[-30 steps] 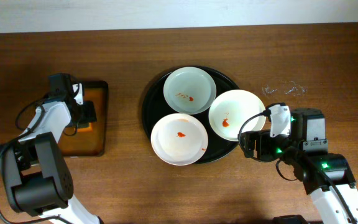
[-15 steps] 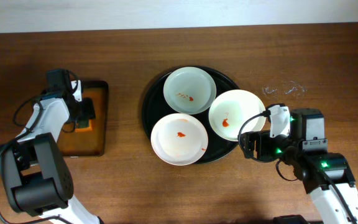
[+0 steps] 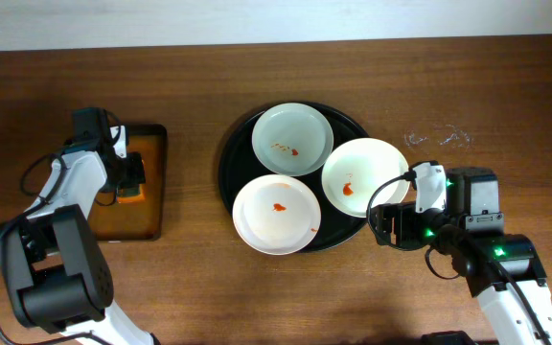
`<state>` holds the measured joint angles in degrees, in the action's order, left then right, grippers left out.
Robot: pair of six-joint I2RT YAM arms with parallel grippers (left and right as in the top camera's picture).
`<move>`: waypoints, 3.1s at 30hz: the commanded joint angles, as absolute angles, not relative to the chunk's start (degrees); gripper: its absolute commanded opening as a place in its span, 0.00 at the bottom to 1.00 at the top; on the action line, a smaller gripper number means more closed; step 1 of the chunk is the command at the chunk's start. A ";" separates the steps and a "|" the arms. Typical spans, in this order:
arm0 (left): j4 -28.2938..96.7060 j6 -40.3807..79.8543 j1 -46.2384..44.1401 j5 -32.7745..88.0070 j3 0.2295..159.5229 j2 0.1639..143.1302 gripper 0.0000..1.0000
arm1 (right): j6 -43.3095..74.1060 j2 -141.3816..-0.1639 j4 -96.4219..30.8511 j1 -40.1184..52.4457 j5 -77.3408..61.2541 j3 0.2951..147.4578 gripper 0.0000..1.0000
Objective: Clean dirty plates on tray and stack at the side
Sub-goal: 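Lower the left gripper and grasp the green-orange sponge, then lift the sponge with the left gripper out of the tray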
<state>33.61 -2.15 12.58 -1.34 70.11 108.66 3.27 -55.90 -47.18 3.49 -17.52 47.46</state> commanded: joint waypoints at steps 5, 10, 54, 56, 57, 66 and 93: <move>33.74 -2.22 12.93 -1.28 70.91 108.86 0.08 | 3.68 -55.99 -47.40 3.75 -17.80 48.56 0.99; 33.74 -2.22 12.93 -1.28 70.91 108.86 0.01 | 3.68 -55.99 -47.40 3.75 -17.80 48.56 0.99; 38.00 -2.22 12.93 -2.37 71.81 110.48 0.42 | 3.68 -55.99 -47.62 3.75 -17.80 48.56 0.99; 37.78 -2.22 12.93 -2.37 71.57 111.11 0.42 | 3.68 -55.99 -47.62 3.75 -17.80 48.56 0.99; 37.80 -2.22 12.91 -2.35 71.55 111.85 0.36 | 3.68 -55.99 -47.62 3.75 -17.80 48.56 0.99; 39.72 -2.22 12.93 -2.15 73.47 111.90 0.00 | 3.68 -55.99 -47.64 3.75 -17.78 48.56 0.99; 45.78 -23.35 27.22 40.99 78.63 99.72 0.00 | 3.68 -55.99 -47.81 3.75 -17.78 48.56 0.99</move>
